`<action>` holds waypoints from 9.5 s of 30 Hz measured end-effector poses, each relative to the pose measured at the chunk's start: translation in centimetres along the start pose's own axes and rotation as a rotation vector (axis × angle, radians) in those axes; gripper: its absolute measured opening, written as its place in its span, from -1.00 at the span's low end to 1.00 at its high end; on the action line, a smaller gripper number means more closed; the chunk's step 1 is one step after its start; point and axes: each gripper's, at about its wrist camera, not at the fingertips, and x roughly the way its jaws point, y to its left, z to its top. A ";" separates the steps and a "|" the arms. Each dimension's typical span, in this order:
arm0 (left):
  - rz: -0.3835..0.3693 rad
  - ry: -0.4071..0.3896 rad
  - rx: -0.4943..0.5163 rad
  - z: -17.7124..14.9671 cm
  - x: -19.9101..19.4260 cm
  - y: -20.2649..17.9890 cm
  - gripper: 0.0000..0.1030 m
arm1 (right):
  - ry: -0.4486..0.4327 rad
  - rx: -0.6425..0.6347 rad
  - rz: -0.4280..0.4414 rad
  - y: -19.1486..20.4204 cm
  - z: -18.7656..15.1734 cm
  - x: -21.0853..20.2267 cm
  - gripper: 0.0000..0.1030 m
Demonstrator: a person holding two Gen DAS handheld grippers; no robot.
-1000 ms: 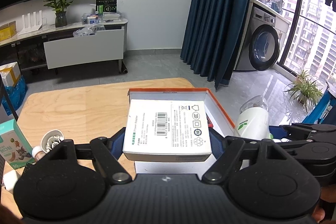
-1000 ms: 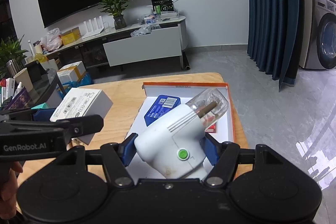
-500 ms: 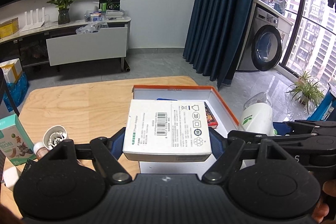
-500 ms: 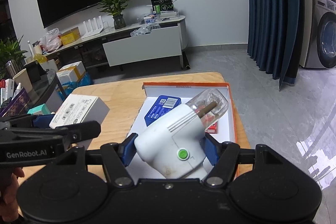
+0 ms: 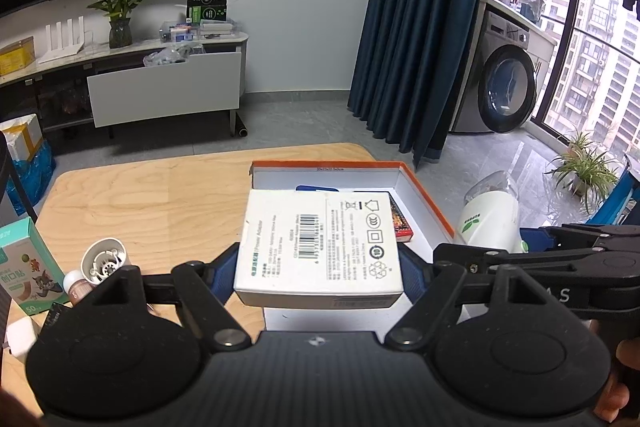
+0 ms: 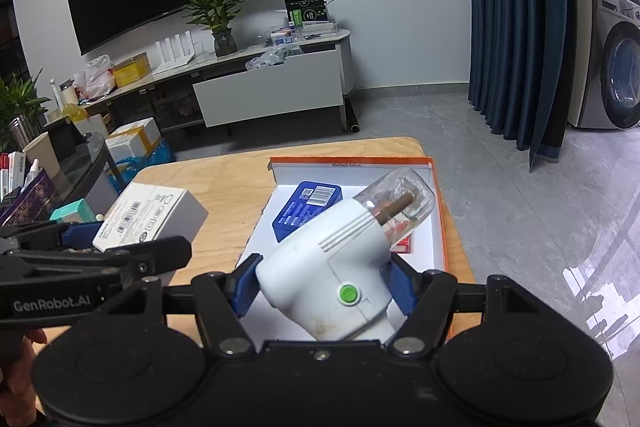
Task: Organize rigid objects
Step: 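Carry the white heater with the right tool over the white box while the left tool holds the product box, then release the white heater into the white box while the left tool lowers the product box inside, then grasp the teal bandage box with the left tool while the right tool reaches the white diffuser, then lift the teal box with the left tool while the right tool grasps the white round diffuser, then carry the teal box and white diffuser with both tools over the white box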
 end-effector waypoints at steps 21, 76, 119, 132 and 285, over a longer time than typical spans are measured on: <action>0.002 0.000 0.003 -0.1 0.2 -0.2 0.54 | -0.003 0.000 0.003 -0.2 0.1 -0.1 0.52; 0.025 0.074 0.004 -1.8 2.9 -1.1 0.54 | 0.083 0.005 -0.002 -1.6 -0.4 3.5 0.52; 0.027 0.127 0.015 -1.7 5.6 -1.4 0.54 | 0.048 0.029 -0.117 -3.5 0.7 4.2 0.60; -0.095 0.170 0.051 -3.3 5.7 -4.6 0.55 | -0.004 0.074 -0.139 -3.8 -0.1 1.0 0.60; 0.135 -0.052 0.022 -1.8 -2.5 -1.3 0.41 | -0.096 0.142 -0.095 -0.5 -3.7 -4.3 0.23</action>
